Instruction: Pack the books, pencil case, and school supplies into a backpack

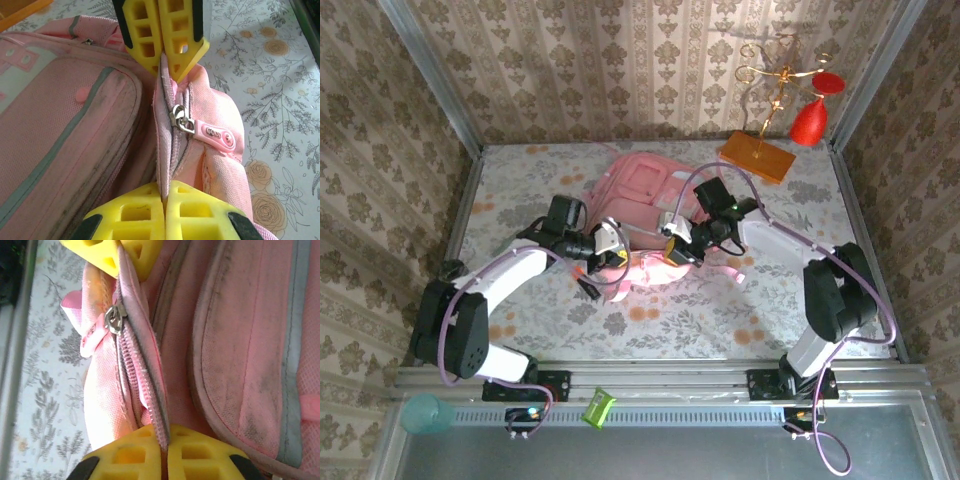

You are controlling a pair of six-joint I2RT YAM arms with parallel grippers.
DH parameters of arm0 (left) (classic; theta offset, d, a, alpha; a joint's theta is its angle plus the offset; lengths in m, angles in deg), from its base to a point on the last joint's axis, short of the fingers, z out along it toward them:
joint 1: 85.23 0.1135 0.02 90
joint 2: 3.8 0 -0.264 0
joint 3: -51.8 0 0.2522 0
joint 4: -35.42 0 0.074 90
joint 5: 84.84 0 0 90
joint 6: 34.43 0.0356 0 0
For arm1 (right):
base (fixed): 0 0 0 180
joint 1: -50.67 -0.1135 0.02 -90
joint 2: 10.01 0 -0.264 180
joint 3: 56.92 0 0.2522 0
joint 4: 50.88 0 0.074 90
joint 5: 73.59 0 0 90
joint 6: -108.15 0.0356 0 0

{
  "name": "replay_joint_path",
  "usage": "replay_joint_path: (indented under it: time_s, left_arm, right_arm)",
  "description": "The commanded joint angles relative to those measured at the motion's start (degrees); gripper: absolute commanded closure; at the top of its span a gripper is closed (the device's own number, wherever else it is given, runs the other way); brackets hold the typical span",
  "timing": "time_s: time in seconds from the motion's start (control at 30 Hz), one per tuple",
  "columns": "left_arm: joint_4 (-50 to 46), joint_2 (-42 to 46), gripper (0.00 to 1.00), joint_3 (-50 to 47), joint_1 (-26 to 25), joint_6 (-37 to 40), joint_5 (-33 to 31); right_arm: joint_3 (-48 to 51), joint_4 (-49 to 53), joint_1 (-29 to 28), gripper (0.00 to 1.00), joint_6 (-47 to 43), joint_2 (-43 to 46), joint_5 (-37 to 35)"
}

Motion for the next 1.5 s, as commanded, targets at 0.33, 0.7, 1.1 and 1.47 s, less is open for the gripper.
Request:
replay_joint_path:
  time_s: [0.33,0.7,1.1,1.47]
  left_arm:
    - [-4.14,3.69,1.00,1.32,-0.55,2.70,5.18]
    - [2.76,5.27,1.00,-0.09,0.56,-4.43,12.97]
    - [10.14,5.73,1.00,-1.42,0.45,-10.09,9.90]
    - [15.85,3.38,1.00,-1.25,-0.54,-15.73,3.39]
  right_arm:
    - [13.48,-43.15,-13.22,1.00,-6.01,13.88,-48.04]
    - [23.70,-78.04,-16.22,0.97,-18.22,7.59,-57.37]
    - [29.18,-61.77,-12.01,0.64,3.03,15.59,-47.49]
    - [23.37,-22.69,-10.62,0.51,32.28,32.82,-30.74]
